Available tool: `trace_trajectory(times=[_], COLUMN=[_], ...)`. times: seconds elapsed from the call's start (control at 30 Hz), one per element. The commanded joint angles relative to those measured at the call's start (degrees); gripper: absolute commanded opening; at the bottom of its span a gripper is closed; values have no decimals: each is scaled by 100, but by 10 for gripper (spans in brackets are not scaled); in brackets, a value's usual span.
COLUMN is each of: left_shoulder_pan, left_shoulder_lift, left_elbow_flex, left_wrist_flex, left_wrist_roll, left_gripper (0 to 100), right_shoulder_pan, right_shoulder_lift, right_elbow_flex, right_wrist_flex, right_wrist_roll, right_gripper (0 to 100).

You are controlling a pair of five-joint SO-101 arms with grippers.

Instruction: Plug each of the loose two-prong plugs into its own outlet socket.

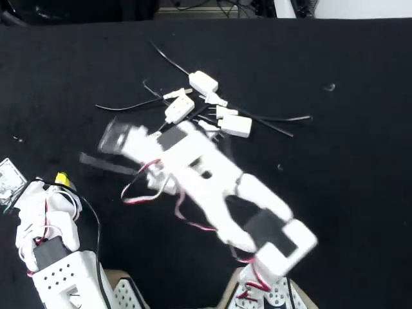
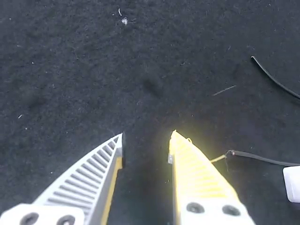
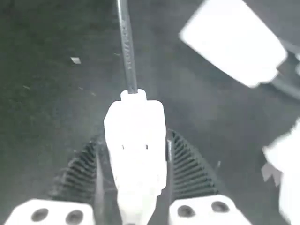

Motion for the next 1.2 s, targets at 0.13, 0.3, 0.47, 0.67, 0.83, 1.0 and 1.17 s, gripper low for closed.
trace_trajectory(times=[0.13, 0.3, 0.47, 0.67, 0.83, 1.0, 1.17], left_shoulder_pan=[-31, -31, -31, -31, -22, -13, 101], left_shoulder_lift=[-53, -53, -53, -53, -62, -62, -62], left_elbow_flex=[-330, -321, -321, -312, -268, -259, -251], left_wrist_flex=[0, 0, 0, 0, -9, -9, -9], left_wrist_roll=[35, 35, 26, 26, 18, 18, 9], left_gripper=[170, 170, 170, 170, 170, 170, 170], right_shoulder_pan=[2330, 4325, 5477, 6479, 6813, 6840, 6822], right_shoulder_lift=[-1490, -954, 84, 1745, 3037, 4215, 5121], right_elbow_flex=[-1121, -2237, -3178, -4391, -5780, -7204, -8418], right_wrist_flex=[1301, 1512, 1486, 932, 730, 738, 800], right_wrist_roll=[-1433, -1257, -571, -422, -378, 53, 88], right_gripper=[11, 11, 11, 11, 11, 11, 11])
